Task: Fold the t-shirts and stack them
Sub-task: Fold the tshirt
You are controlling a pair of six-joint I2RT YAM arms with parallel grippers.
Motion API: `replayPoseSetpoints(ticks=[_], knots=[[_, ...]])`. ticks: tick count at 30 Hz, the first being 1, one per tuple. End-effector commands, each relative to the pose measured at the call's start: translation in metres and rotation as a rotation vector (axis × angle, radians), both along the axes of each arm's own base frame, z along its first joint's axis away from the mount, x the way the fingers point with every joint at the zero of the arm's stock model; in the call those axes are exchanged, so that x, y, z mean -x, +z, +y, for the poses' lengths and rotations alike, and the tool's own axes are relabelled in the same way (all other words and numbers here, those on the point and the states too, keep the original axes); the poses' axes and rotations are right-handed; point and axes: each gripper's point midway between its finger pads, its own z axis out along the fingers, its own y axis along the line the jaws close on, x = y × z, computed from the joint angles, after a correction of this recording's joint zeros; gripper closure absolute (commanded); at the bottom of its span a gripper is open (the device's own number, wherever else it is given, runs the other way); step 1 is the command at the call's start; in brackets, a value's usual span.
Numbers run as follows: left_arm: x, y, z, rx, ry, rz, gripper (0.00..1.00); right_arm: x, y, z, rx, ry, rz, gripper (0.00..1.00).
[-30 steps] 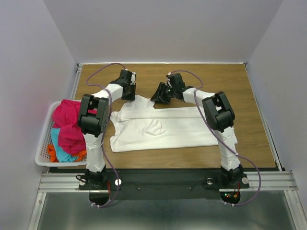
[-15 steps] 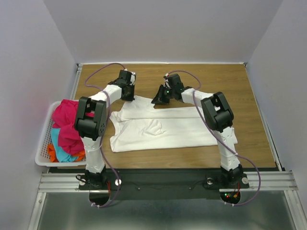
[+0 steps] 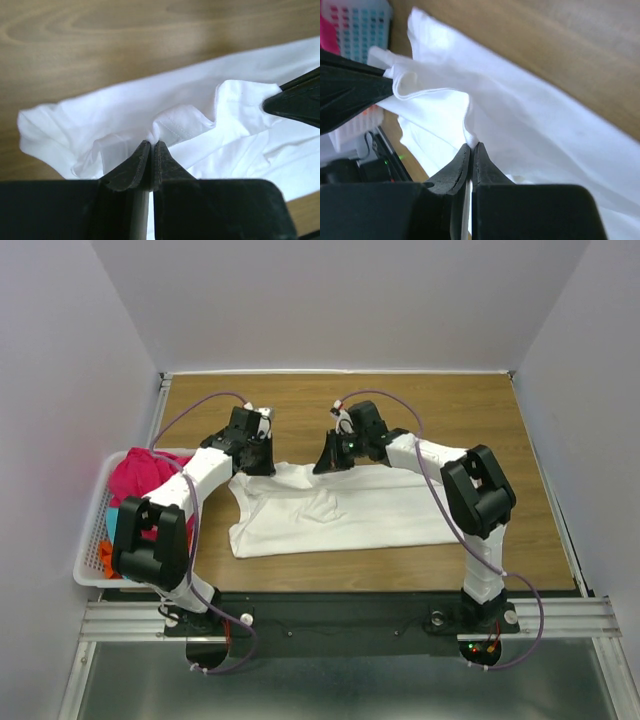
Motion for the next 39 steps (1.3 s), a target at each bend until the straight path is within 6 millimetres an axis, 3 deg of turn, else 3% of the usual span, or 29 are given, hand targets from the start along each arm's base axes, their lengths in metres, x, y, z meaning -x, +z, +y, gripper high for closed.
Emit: replayPoseSetpoints(ticks=[1,8,14,19,21,22,24,27,32,34,36,39], knots=[[0.035,0.002,-0.006,0.061,-0.007,0.068,0.94,0.036,0.000,0.002,0.040,0.105,-0.029,0.99],[0.084,-0.011,-0.019,0.159,-0.044,0.188,0.82,0.078,-0.018,-0.010,0.103,0.210,-0.010,0.93],[0.136,-0.027,-0.031,0.232,-0.095,0.320,0.73,0.106,-0.029,-0.030,0.170,0.282,-0.013,0.79],[0.168,-0.048,-0.029,0.240,-0.097,0.409,0.50,0.124,-0.041,-0.045,0.222,0.318,0.006,0.65],[0.177,-0.050,-0.028,0.250,-0.095,0.421,0.34,0.129,-0.044,-0.053,0.249,0.327,0.009,0.57],[0.177,-0.045,-0.029,0.259,-0.098,0.407,0.23,0.130,-0.042,-0.056,0.261,0.326,-0.002,0.55],[0.169,-0.031,-0.031,0.273,-0.097,0.352,0.11,0.130,-0.035,-0.062,0.283,0.323,-0.030,0.54],[0.149,-0.001,-0.034,0.283,-0.099,0.238,0.09,0.126,-0.021,-0.065,0.293,0.317,-0.086,0.53],[0.111,0.041,-0.029,0.254,-0.049,0.056,0.11,0.110,0.021,-0.061,0.271,0.287,-0.216,0.53],[0.102,0.041,-0.027,0.233,-0.025,0.037,0.14,0.103,0.028,-0.061,0.278,0.257,-0.232,0.53],[0.090,0.035,-0.024,0.197,0.006,0.034,0.19,0.082,0.026,-0.069,0.357,0.165,-0.264,0.56],[0.072,0.020,-0.013,0.134,0.090,0.030,0.26,0.050,0.017,-0.096,0.495,-0.015,-0.274,0.63]])
